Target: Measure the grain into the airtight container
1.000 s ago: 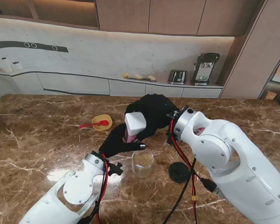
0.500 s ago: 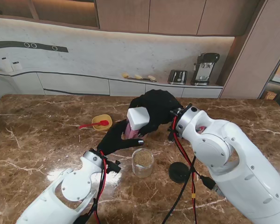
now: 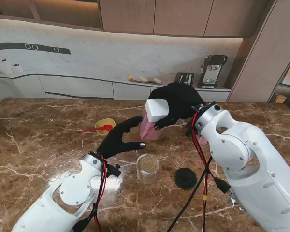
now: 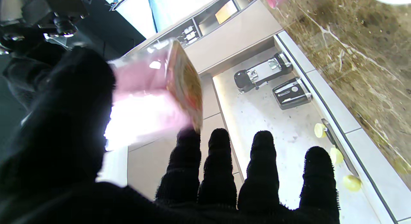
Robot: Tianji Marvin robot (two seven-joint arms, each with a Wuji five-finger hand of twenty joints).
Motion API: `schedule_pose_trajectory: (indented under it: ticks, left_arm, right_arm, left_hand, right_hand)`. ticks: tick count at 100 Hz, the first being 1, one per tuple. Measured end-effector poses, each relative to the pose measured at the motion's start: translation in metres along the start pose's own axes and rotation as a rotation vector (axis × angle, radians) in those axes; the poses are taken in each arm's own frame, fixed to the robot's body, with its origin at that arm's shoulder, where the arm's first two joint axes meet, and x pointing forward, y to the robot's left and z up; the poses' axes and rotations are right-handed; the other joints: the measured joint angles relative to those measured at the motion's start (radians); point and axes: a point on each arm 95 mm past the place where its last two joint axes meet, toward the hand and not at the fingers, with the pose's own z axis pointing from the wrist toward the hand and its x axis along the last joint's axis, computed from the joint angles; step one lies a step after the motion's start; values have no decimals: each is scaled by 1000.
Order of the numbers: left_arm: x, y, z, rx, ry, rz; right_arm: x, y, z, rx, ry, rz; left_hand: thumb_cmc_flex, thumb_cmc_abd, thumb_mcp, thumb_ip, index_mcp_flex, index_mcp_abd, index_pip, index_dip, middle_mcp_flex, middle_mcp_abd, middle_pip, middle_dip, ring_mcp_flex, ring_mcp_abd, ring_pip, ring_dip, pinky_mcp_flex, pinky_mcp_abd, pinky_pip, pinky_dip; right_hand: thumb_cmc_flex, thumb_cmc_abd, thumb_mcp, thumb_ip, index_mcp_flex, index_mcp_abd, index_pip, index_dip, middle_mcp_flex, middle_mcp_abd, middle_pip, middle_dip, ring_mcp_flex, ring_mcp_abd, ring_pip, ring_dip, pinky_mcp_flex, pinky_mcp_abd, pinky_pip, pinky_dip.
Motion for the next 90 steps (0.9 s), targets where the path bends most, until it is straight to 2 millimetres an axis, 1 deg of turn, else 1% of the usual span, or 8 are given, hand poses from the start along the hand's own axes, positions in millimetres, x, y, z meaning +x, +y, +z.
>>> schedule_pose_trajectory:
  ticks: [1,5,26,44,50,59,75,90]
  left_arm:
    - [0,-1,0,-1,-2,2]
    - [-1,-3,-1,-5,-8,10]
    - [-7,-14,-4,-28,-27,74]
    - [-15,-25,-6,-38,-44,144]
    - [-17,-30,-7,-43,-50,183]
    - [-20,-38,-9,-38,-57,205]
    - [-25,-48,-11,-22,-59,229]
    - [-33,-52,-11,-12,-66,233]
  right_arm:
    - [-1,1,-1,-3,-5,-1]
    - [-7,5,-5,-14,-26,-8]
    - [-40,23,-31,-61,-144,-65]
    - [-72,28,-53,-71,-253,-135]
    - [-85,27,-60,-69,-292,-152]
    - [-105,24,-70,-68,-353,-163]
    - [-140,15,-88,-98,-499,-169]
    - [-165,1,-102,-79,-597,-171]
  left_hand:
    - [1,1,9,8,0,0,-1,-2,0,0,0,-1,-17,-1,0,-2,-1,0,-5,0]
    - [1,1,8,8,22,0,19,11,0,0,-2,-7,-19,-1,-9,-11,-1,0,-10,-1]
    - [-10,13,-44,11,22,0,18,1,0,0,-10,-28,-24,-3,-10,-38,-1,0,-37,-15]
    - [-9,34,-97,11,34,0,19,0,0,0,-11,-38,-24,-4,-11,-48,2,-41,-89,-85]
    - [-8,45,-116,12,37,0,19,0,0,0,-11,-39,-24,-4,-11,-48,8,-51,-97,-113]
    - [-8,58,-128,12,37,0,19,0,0,0,-11,-39,-24,-5,-10,-48,9,-56,-97,-125]
    - [-8,75,-137,12,47,-1,29,0,0,0,-11,-49,-24,-5,-10,-48,9,-56,-97,-126]
    - [-8,76,-155,12,47,-1,29,0,0,0,-11,-49,-24,-5,-11,-48,9,-56,-97,-127]
  right_hand:
    - [0,0,0,0,0,0,0,0,0,0,0,0,0,0,0,0,0,0,0,0]
    - [0,0,0,0,0,6,0,6,0,0,13,15,0,0,0,0,0,0,0,0]
    - [0,0,0,0,0,9,4,8,0,4,29,26,0,0,0,0,0,0,0,0]
    - [0,0,0,0,0,9,4,8,0,5,30,26,0,0,0,0,0,0,0,0]
    - [0,0,0,0,0,9,4,8,0,5,31,27,0,0,0,0,0,0,0,0]
    - [0,0,0,0,0,9,4,8,0,5,31,28,0,0,0,0,0,0,0,0]
    - [0,0,0,0,0,9,4,8,0,5,31,34,0,0,0,0,0,0,0,0]
    - [0,0,0,0,0,9,4,8,0,5,34,34,0,0,0,0,0,0,0,0]
